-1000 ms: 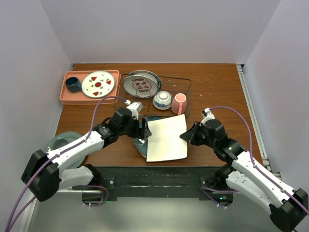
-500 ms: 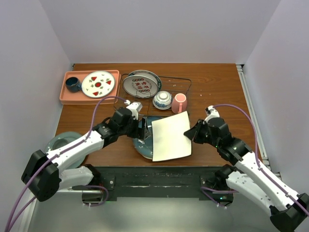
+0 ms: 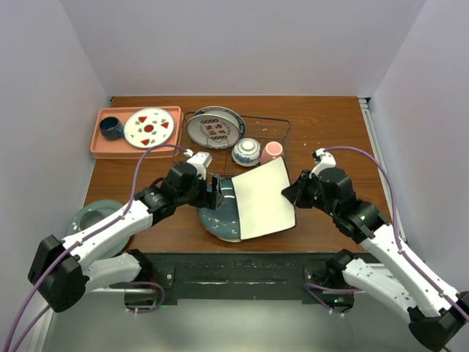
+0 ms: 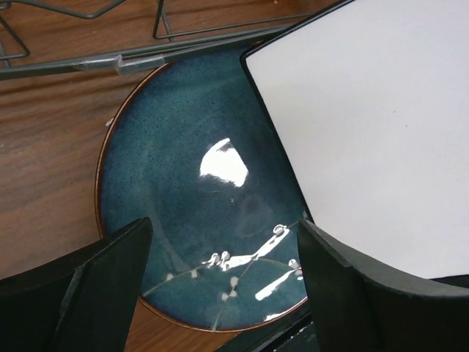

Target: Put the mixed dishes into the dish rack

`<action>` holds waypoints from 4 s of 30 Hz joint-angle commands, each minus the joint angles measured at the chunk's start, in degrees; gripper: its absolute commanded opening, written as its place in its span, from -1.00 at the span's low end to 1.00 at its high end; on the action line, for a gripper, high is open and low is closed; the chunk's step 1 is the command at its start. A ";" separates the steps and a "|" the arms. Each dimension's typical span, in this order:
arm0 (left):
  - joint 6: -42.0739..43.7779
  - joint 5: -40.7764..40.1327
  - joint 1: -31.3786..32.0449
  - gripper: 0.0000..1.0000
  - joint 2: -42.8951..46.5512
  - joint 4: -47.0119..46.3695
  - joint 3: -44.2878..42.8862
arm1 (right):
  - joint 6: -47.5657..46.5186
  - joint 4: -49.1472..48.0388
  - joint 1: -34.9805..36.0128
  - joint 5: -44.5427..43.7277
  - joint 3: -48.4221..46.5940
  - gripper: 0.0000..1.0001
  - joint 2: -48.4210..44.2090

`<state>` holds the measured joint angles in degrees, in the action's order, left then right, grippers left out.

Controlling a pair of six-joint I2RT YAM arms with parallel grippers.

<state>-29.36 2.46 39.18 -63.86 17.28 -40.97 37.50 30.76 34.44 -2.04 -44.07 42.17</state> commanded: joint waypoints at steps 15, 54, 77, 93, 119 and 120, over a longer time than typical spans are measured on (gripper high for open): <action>-1.22 0.08 -9.03 0.71 8.74 3.73 -2.01 | -21.40 -12.65 -0.16 5.12 -29.37 -1.00 13.61; 0.97 -2.99 -12.90 0.76 3.39 10.14 -14.93 | -79.94 -6.94 -0.07 28.23 -86.27 -1.00 66.46; 1.33 0.09 -13.34 0.77 1.28 8.21 -13.61 | -77.75 -17.83 0.90 28.68 -84.43 -1.00 75.25; 2.12 0.35 -13.43 0.77 1.54 8.39 -13.35 | -73.10 -23.55 2.83 25.78 -82.14 -1.00 80.34; 0.89 -12.65 -13.69 0.76 4.88 11.29 -17.47 | -79.42 -25.67 5.91 9.87 -73.17 -1.00 75.34; 1.06 -14.05 -13.69 0.76 4.97 11.55 -17.74 | -79.25 -25.84 5.91 9.87 -72.82 -1.00 74.73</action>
<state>-28.38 -6.31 25.89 -60.58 29.15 -55.24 -37.95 10.28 40.77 11.20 -117.49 121.73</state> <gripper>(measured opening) 0.882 0.079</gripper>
